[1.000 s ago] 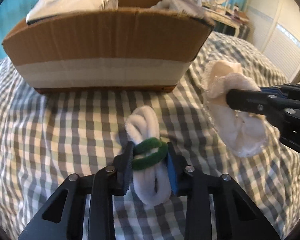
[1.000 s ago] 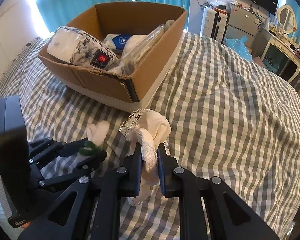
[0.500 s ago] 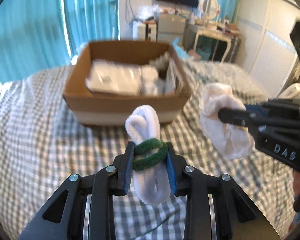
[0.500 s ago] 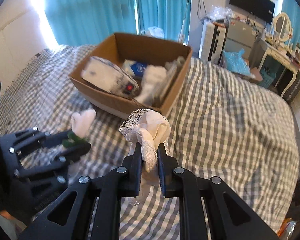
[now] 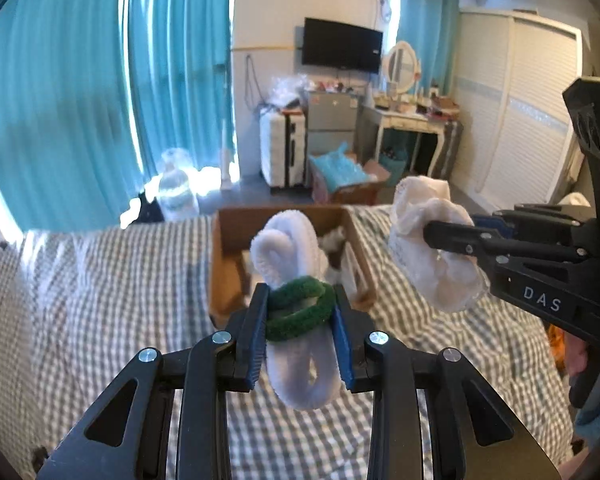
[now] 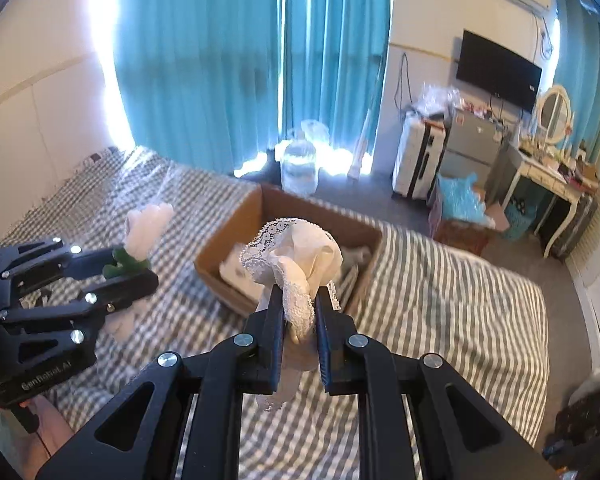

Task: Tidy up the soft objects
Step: 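Carry the cloth and sock bundle into the box and release both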

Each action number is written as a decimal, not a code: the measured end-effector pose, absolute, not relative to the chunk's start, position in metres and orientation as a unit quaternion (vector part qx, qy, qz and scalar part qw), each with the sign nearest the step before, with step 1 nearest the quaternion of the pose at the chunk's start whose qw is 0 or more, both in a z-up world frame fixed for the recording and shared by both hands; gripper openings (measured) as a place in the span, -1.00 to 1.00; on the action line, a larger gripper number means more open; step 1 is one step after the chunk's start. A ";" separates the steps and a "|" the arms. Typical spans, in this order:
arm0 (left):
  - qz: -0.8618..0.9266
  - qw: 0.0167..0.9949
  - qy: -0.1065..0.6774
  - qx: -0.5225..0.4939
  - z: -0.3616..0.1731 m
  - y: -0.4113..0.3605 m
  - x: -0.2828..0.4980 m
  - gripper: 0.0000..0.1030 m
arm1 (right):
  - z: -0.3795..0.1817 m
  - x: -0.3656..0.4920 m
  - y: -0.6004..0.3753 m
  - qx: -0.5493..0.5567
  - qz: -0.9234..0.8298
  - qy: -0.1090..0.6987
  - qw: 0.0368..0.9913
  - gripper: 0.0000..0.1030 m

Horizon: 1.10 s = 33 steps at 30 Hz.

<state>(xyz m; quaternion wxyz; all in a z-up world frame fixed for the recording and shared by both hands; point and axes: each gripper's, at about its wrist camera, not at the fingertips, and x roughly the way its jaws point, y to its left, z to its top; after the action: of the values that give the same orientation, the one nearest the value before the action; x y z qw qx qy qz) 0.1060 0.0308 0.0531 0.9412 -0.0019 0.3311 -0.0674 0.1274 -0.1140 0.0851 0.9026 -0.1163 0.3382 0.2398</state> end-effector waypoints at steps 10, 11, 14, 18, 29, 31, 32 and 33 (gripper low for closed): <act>-0.054 0.945 0.323 0.014 0.064 0.050 0.168 -0.44 | 0.089 0.201 -0.083 -0.095 0.242 0.337 0.905 -0.73; -0.053 0.944 0.325 0.014 0.061 0.051 0.180 -0.44 | 0.085 0.211 -0.081 -0.092 0.242 0.341 0.904 -0.73; -0.054 0.941 0.335 0.014 0.048 0.051 0.206 -0.44 | 0.065 0.242 -0.074 -0.088 0.241 0.353 0.900 -0.73; -0.051 0.935 0.350 0.018 0.027 0.049 0.238 -0.43 | 0.033 0.272 -0.073 -0.075 0.240 0.371 0.894 -0.73; -0.067 0.916 0.395 0.007 -0.037 0.054 0.297 -0.24 | -0.032 0.319 -0.079 -0.067 0.207 0.400 0.890 0.07; -0.063 0.915 0.399 0.000 -0.036 0.054 0.299 0.05 | -0.031 0.322 -0.087 -0.051 0.202 0.403 0.891 0.21; -0.058 0.914 0.400 0.002 -0.036 0.053 0.299 0.22 | -0.029 0.322 -0.092 -0.045 0.199 0.400 0.893 0.21; -0.048 0.915 0.400 0.008 -0.035 0.051 0.298 0.23 | -0.026 0.320 -0.096 -0.047 0.194 0.398 0.895 0.21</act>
<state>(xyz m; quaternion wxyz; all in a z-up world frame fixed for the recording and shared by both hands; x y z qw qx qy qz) 0.2975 0.0512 -0.0350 0.9152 0.0078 0.4002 -0.0477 0.3204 -0.0955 -0.0258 0.8954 -0.0474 0.3977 0.1943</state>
